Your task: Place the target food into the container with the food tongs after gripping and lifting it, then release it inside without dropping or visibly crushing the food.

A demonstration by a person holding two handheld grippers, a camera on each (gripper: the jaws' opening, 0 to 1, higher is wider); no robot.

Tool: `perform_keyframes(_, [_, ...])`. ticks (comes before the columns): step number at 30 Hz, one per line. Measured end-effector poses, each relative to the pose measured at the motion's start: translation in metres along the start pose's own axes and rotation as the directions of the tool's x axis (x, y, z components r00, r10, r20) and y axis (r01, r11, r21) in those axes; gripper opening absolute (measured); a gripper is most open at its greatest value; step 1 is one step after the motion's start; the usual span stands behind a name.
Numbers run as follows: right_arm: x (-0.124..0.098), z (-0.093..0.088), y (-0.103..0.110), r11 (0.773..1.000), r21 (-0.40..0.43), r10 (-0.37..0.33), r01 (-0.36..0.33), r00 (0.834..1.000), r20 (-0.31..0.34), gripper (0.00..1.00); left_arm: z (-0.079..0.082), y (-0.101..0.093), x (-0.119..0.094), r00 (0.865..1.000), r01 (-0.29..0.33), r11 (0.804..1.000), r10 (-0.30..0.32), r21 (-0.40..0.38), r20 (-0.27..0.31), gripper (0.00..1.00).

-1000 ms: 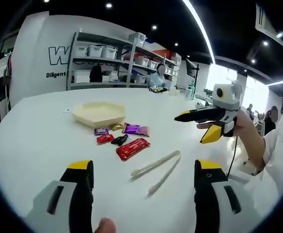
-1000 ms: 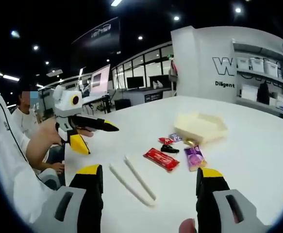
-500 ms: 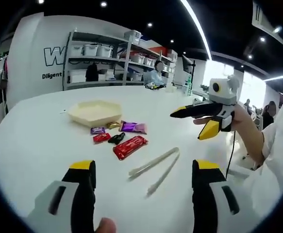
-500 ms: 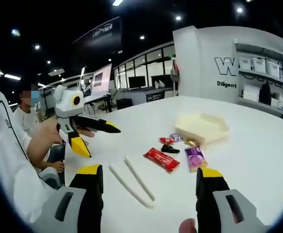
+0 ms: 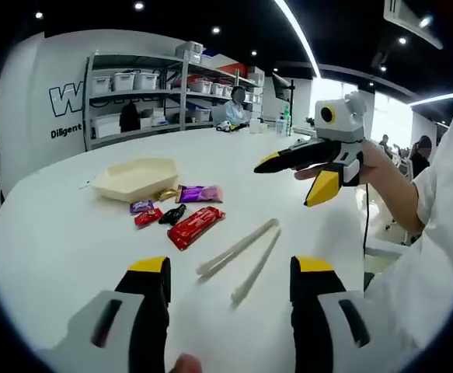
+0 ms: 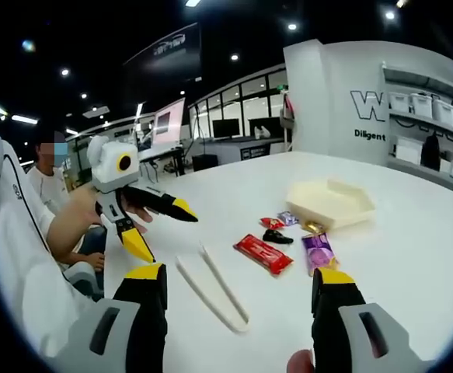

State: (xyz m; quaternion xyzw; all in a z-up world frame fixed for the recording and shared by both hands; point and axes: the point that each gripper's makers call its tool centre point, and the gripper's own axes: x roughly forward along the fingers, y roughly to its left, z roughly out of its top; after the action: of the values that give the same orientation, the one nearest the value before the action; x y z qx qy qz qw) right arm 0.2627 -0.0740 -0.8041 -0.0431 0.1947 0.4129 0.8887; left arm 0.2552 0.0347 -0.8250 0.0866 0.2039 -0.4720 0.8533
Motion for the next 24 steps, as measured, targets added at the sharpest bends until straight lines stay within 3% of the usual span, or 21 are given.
perform_keyframes(7, [0.005, -0.001, 0.006, 0.999, -0.029, 0.038, -0.038, 0.999, -0.009, 0.73, -0.009, -0.009, 0.009, 0.998, 0.054, 0.994, -0.051, 0.091, -0.037, 0.41])
perform_keyframes(24, [0.013, -0.006, 0.015, 0.991, -0.077, 0.109, -0.111, 0.994, -0.026, 0.73, -0.021, -0.014, 0.020, 0.989, 0.130, 0.984, -0.121, 0.119, -0.082, 0.25])
